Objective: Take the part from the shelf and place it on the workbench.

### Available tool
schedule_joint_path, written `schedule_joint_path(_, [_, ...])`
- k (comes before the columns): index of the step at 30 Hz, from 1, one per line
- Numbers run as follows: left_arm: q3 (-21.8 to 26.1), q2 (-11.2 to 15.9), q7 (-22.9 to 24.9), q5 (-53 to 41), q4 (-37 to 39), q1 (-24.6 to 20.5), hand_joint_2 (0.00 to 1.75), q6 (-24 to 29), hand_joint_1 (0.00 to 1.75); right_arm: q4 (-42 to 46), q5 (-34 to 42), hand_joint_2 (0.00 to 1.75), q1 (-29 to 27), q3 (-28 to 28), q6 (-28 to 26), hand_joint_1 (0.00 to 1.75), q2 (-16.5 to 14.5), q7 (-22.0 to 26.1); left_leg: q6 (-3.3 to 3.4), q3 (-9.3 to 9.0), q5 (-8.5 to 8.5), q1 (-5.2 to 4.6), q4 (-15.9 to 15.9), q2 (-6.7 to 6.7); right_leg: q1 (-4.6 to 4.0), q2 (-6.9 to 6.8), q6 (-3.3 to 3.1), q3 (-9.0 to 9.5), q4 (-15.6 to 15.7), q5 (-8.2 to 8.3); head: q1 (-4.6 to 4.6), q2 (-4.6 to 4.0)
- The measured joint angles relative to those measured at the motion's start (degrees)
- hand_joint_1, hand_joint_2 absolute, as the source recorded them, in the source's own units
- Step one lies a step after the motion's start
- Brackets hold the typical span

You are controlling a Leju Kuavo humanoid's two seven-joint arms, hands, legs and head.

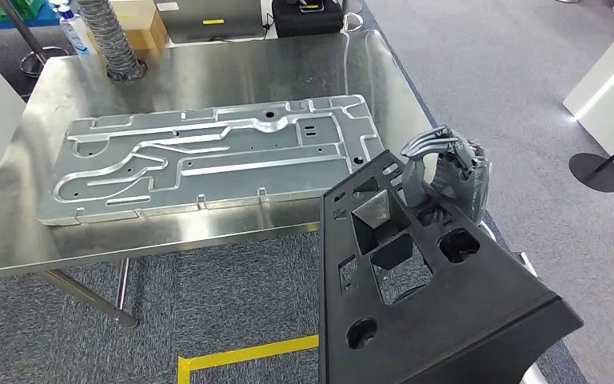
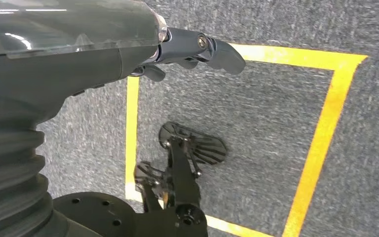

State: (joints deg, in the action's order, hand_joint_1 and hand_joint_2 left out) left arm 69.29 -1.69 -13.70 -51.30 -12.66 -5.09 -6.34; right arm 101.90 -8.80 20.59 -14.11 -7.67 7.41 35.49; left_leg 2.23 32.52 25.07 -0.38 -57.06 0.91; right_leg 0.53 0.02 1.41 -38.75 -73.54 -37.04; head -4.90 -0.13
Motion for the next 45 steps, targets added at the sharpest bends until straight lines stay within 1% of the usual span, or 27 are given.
schedule_joint_path(1, [0.0, 0.0, 0.0, 0.0, 0.0, 0.0, 1.75, 0.0, 0.00, 0.0, -0.1, 1.75, 0.0, 0.0, 0.0, 1.75, 0.0, 0.0, -0.06, -0.98, 0.72, 0.00, 0.0, 0.12, 0.09, 0.00, 0.03, -0.42, 1.6, 0.72, 0.00, 0.00])
schedule_joint_path(2, [0.0, -0.1, 0.0, 0.0, 0.0, 0.0, 1.75, 0.0, 0.00, 0.0, -0.3, 1.75, 0.0, 0.0, 0.2, 1.75, 0.0, -0.1, -0.16, -2.02, 1.49, 0.01, 0.0, 0.20, 0.16, 0.00, -0.02, -0.13, 4.8, 3.17, 0.01, 0.00])
schedule_joint_path(4, [0.0, -0.4, 0.0, 0.1, 0.0, 0.0, 1.75, 0.0, 0.00, 0.0, -0.5, 1.75, 0.0, 0.1, 0.4, 1.75, 0.0, -0.4, -0.57, -3.59, 2.98, -0.06, -0.1, 0.41, 0.05, -0.05, -0.43, 0.72, 11.9, 10.67, 0.02, 0.00])
schedule_joint_path(5, [0.0, -0.4, 0.0, 0.1, 0.0, -0.1, 1.75, 0.0, 0.00, 0.1, -0.5, 1.75, -0.1, 0.1, 0.6, 1.75, 0.0, -0.5, -0.88, -3.97, 3.56, -0.08, -0.1, 0.48, -0.11, -0.05, -0.77, 0.95, 14.1, 13.45, 0.01, 0.00])
schedule_joint_path(6, [0.0, -0.5, 0.1, 0.1, 0.0, -0.1, 1.75, 0.0, 0.00, 0.1, -0.6, 1.75, -0.1, 0.1, 0.7, 1.75, 0.0, -0.6, -1.24, -4.16, 3.87, -0.08, -0.2, 0.53, -0.27, -0.03, -1.18, 0.95, 15.2, 14.89, 0.01, 0.00])
schedule_joint_path(8, [0.0, -0.5, 0.1, 0.2, 0.0, -0.2, 1.75, 0.1, 0.00, 0.4, -0.7, 1.75, 0.0, 0.2, 0.7, 1.75, 0.1, -0.8, -1.92, -4.19, 3.88, -0.01, -0.7, 0.48, -0.37, 0.03, -2.01, 1.47, 15.6, 14.81, -0.01, 0.00])
schedule_joint_path(10, [0.0, -0.7, 0.2, 0.2, 0.0, -0.2, 1.75, 0.4, 0.00, 0.7, -0.8, 1.75, 0.2, 0.2, 0.7, 1.75, 0.3, -0.9, -2.40, -2.86, 3.90, 0.11, -3.8, 0.25, -0.24, -0.07, -2.71, 2.56, 16.2, 14.46, -0.01, 0.00])
schedule_joint_path(11, [0.0, -0.7, 0.2, 0.2, 0.0, -0.2, 1.75, 0.6, 0.00, 0.9, -0.9, 1.75, 0.2, 0.2, 0.6, 1.75, 0.5, -0.8, -2.61, -1.25, 4.52, 0.23, -6.7, 0.12, -0.17, -0.11, -2.94, 3.12, 16.4, 14.23, -0.02, 0.00])
schedule_joint_path(13, [0.0, -0.9, 0.2, 0.2, 0.0, -0.2, 1.75, 0.9, 0.00, 1.2, -1.3, 1.75, 0.5, 0.2, 0.4, 1.75, 0.6, -0.7, -3.14, 3.18, 7.28, 0.48, -13.7, -0.09, -0.22, -0.15, -3.19, 3.85, 16.5, 13.53, -0.01, 0.00])
schedule_joint_path(14, [0.0, -0.9, 0.2, 0.2, 0.0, -0.1, 1.75, 1.0, 0.00, 1.3, -1.5, 1.75, 0.8, 0.3, 0.2, 1.75, 0.6, -0.7, -3.35, 5.16, 8.66, 0.59, -16.0, -0.17, -0.25, -0.12, -3.21, 4.20, 16.5, 13.16, -0.01, 0.00])
schedule_joint_path(15, [0.0, -0.9, 0.3, 0.1, 0.0, -0.1, 1.75, 1.0, 0.00, 1.4, -1.7, 1.75, 1.2, 0.5, -0.1, 1.75, 0.6, -0.7, -3.48, 6.41, 9.10, 0.68, -16.7, -0.24, -0.26, -0.08, -3.21, 4.62, 16.4, 12.77, 0.00, 0.00])
schedule_joint_path(16, [0.0, -0.9, 0.3, 0.1, 0.0, 0.0, 1.75, 1.0, 0.00, 1.4, -1.9, 1.75, 1.7, 0.7, -0.3, 1.75, 0.6, -0.8, -3.54, 6.70, 8.03, 0.76, -15.4, -0.32, -0.26, -0.04, -3.17, 5.12, 16.4, 12.39, 0.00, 0.00])
schedule_joint_path(18, [0.0, -0.9, 0.3, -0.1, 0.0, 0.0, 1.75, 1.0, 0.00, 1.4, -2.6, 1.75, 3.3, 1.2, -0.7, 1.75, 0.6, -1.7, -3.55, 4.95, 2.30, 0.91, -8.3, -0.52, -0.23, 0.00, -2.91, 6.19, 16.4, 11.57, 0.00, 0.00])
schedule_joint_path(20, [0.0, -0.9, 0.3, -0.2, 0.0, -0.1, 1.75, 1.0, 0.00, 1.3, -3.9, 1.75, 5.2, 1.6, -0.9, 1.75, 0.6, -3.3, -3.13, 3.15, -1.08, 0.75, -2.2, -0.74, -0.31, 0.05, -2.40, 6.72, 16.2, 10.95, 0.00, 0.00])
schedule_joint_path(23, [0.0, -1.0, 0.3, -0.3, 0.0, -0.2, 1.75, 0.9, 0.00, 0.1, -6.7, 1.75, 8.6, 1.7, -1.3, 1.75, 0.6, -5.9, -1.86, 2.83, -1.64, 0.42, -0.8, -0.76, -0.42, 0.06, -1.42, 6.58, 16.0, 10.49, 0.00, 0.00])
schedule_joint_path(25, [0.0, -1.0, 0.0, -0.3, 0.0, -0.3, 1.75, 0.7, 0.00, -1.8, -8.9, 1.75, 11.6, 1.5, -1.8, 1.75, 0.5, -7.7, -1.18, 2.71, -2.00, 0.49, -0.5, -0.70, -0.27, 0.02, -0.96, 5.96, 14.5, 9.28, 0.00, 0.00])
schedule_joint_path(27, [0.0, -1.1, -0.3, -0.3, 0.0, -0.5, 1.75, 0.5, 0.00, -4.6, -11.7, 1.75, 15.2, 1.3, -2.7, 1.75, 0.4, -9.8, -0.64, 2.59, -2.05, 0.45, -0.3, -0.69, -0.16, 0.02, -0.74, 3.22, 8.7, 6.21, 0.00, 0.00])
schedule_joint_path(29, [0.0, -1.1, -0.5, -0.3, 0.0, -0.5, 1.75, 0.2, 0.00, -7.8, -14.6, 1.75, 18.2, 0.9, -3.9, 1.75, 0.4, -11.7, -0.35, 2.59, -1.90, 0.29, -0.4, -0.63, -0.17, 0.02, -0.61, -0.79, 1.2, 3.53, 0.00, 0.00])
schedule_joint_path(30, [0.0, -1.1, -0.6, -0.3, 0.0, -0.5, 1.75, 0.0, 0.00, -9.4, -16.0, 1.75, 19.4, 0.7, -4.4, 1.75, 0.4, -12.6, -0.28, 2.57, -1.80, 0.24, -0.5, -0.54, -0.15, 0.02, -0.58, -2.07, -0.7, 3.51, 0.00, 0.00])
schedule_joint_path(31, [0.0, -1.1, -0.7, -0.3, 0.0, -0.5, 1.75, -0.1, 0.00, -11.2, -17.6, 1.75, 20.7, 0.3, -4.8, 1.75, 0.4, -13.6, -0.26, 2.55, -1.67, 0.20, -0.6, -0.44, -0.14, 0.01, -0.61, -2.34, -0.4, 4.64, 0.00, 0.00])
schedule_joint_path(33, [0.0, -1.1, -0.8, -0.4, 0.0, -0.6, 1.75, -0.4, 0.00, -15.9, -21.9, 1.75, 24.6, -0.7, -5.7, 1.75, 0.4, -15.8, -0.41, 2.52, -1.30, 0.15, -1.1, -0.26, -0.15, 0.03, -0.89, -0.04, 6.1, 9.12, 0.00, 0.00])
schedule_joint_path(35, [0.0, -1.1, -1.1, -0.5, 0.0, -0.7, 1.75, -0.8, 0.00, -21.5, -26.7, 1.75, 29.2, -1.8, -6.4, 1.75, 0.4, -17.8, -0.75, 2.76, -1.00, 0.00, -1.5, -0.18, -0.36, 0.08, -1.23, 2.67, 12.6, 11.84, -0.01, 0.00])
schedule_joint_path(36, [0.0, -1.2, -1.2, -0.7, 0.0, -0.8, 1.75, -1.0, 0.00, -24.7, -29.1, 1.75, 31.4, -2.5, -6.6, 1.75, 0.3, -18.6, -0.96, 2.88, -0.97, -0.04, -1.6, -0.15, -0.48, 0.10, -1.38, 3.25, 14.1, 12.14, -0.01, 0.00])
schedule_joint_path(40, [0.0, -1.3, -1.3, -1.3, 0.0, -1.3, 1.75, -1.6, 0.00, -39.8, -38.1, 1.75, 38.5, -6.7, -8.4, 1.75, 0.4, -20.0, -2.09, 3.30, -0.44, 0.04, -2.3, 0.04, -0.47, -0.32, -2.22, 3.81, 15.3, 12.39, 0.00, 0.00])
schedule_joint_path(42, [0.0, -1.4, -1.1, -1.6, 0.0, -1.6, 1.75, -1.6, 0.00, -46.7, -42.1, 1.75, 41.0, -9.2, -9.5, 1.75, 0.6, -20.2, -2.72, 5.64, 2.14, 0.24, -7.2, 0.02, -0.32, -0.96, -2.67, 4.18, 15.8, 12.54, 0.00, 0.00])
schedule_joint_path(44, [-0.1, -1.6, -1.0, -1.9, 0.0, -2.1, 1.75, -1.7, 0.00, -53.3, -46.2, 1.75, 42.9, -12.2, -9.9, 1.75, 1.1, -20.3, -3.25, 9.53, 5.06, 0.54, -14.5, -0.07, -0.45, -1.50, -2.89, 4.27, 15.8, 12.44, 0.00, 0.00])
schedule_joint_path(45, [-0.1, -1.7, -1.0, -2.0, 0.0, -2.2, 1.75, -1.7, 0.00, -56.5, -48.0, 1.75, 43.4, -14.0, -10.0, 1.75, 1.4, -20.4, -3.44, 10.85, 5.40, 0.68, -16.7, -0.10, -0.50, -1.77, -2.87, 4.35, 15.8, 12.35, 0.00, 0.00])
